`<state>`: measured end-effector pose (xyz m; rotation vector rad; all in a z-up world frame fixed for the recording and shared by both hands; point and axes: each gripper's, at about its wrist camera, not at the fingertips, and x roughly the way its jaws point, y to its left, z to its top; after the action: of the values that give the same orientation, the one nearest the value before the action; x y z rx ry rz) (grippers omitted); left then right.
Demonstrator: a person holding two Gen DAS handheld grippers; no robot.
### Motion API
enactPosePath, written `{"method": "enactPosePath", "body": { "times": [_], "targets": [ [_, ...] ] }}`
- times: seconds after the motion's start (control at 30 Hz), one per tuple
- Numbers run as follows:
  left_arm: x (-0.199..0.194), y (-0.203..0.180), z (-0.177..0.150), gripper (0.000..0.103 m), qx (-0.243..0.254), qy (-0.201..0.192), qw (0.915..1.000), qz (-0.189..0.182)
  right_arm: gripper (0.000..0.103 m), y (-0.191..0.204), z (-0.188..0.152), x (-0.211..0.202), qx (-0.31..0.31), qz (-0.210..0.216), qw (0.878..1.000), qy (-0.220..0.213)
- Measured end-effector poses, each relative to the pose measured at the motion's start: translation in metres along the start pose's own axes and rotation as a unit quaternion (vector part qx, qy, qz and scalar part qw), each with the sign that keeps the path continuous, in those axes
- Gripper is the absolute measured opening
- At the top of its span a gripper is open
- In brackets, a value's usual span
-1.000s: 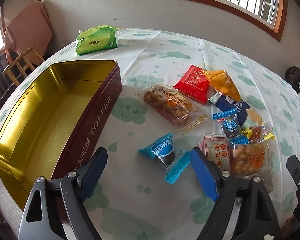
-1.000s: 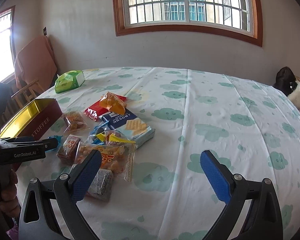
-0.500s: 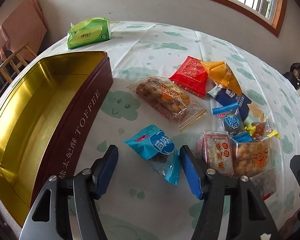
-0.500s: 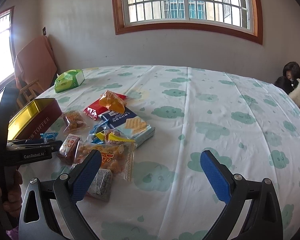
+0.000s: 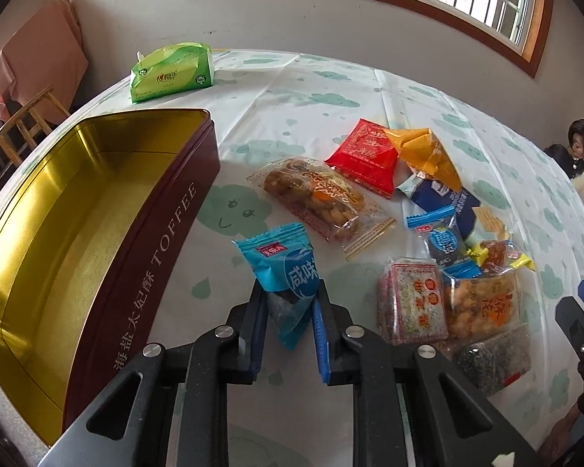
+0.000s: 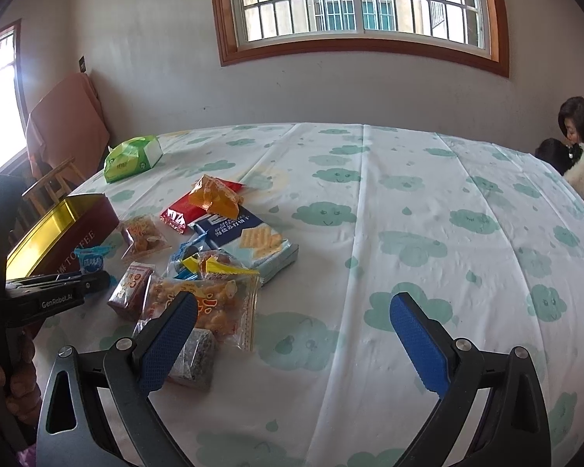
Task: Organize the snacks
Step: 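Drop the blue packet into the tin with left while right grasps the grey block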
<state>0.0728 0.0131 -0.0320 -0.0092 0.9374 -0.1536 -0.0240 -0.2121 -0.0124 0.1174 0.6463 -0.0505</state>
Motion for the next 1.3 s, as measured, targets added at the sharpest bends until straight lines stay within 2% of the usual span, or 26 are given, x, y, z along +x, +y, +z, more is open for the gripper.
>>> {"method": "enactPosePath", "body": {
  "times": [0.33,0.57,0.83,1.1,1.2,1.3],
  "targets": [
    [-0.034,-0.005,-0.005,0.018,0.001,-0.020,0.9994,-0.027,0.099,0.000,0.000,0.000,0.004,0.000,1.000,0.003],
    [-0.054,-0.005,0.001,0.018,0.000,-0.031,0.9991,-0.030,0.099,-0.001,0.002,0.000,0.004,-0.001,1.000,0.005],
    [-0.067,0.000,0.008,0.018,-0.002,-0.043,0.9989,-0.019,0.099,-0.002,0.004,0.000,0.004,-0.002,1.000,0.006],
    [-0.076,0.021,0.016,0.018,-0.012,-0.049,0.9987,-0.008,0.099,-0.001,0.004,0.000,0.003,0.002,1.000,0.007],
    [-0.078,0.032,0.017,0.019,-0.016,-0.049,0.9987,0.001,0.099,-0.003,0.003,-0.001,0.003,0.012,1.000,0.012],
    [-0.079,0.046,0.021,0.019,-0.021,-0.049,0.9985,0.009,0.099,-0.004,-0.003,-0.005,0.021,0.038,0.998,0.035]
  ]
}}
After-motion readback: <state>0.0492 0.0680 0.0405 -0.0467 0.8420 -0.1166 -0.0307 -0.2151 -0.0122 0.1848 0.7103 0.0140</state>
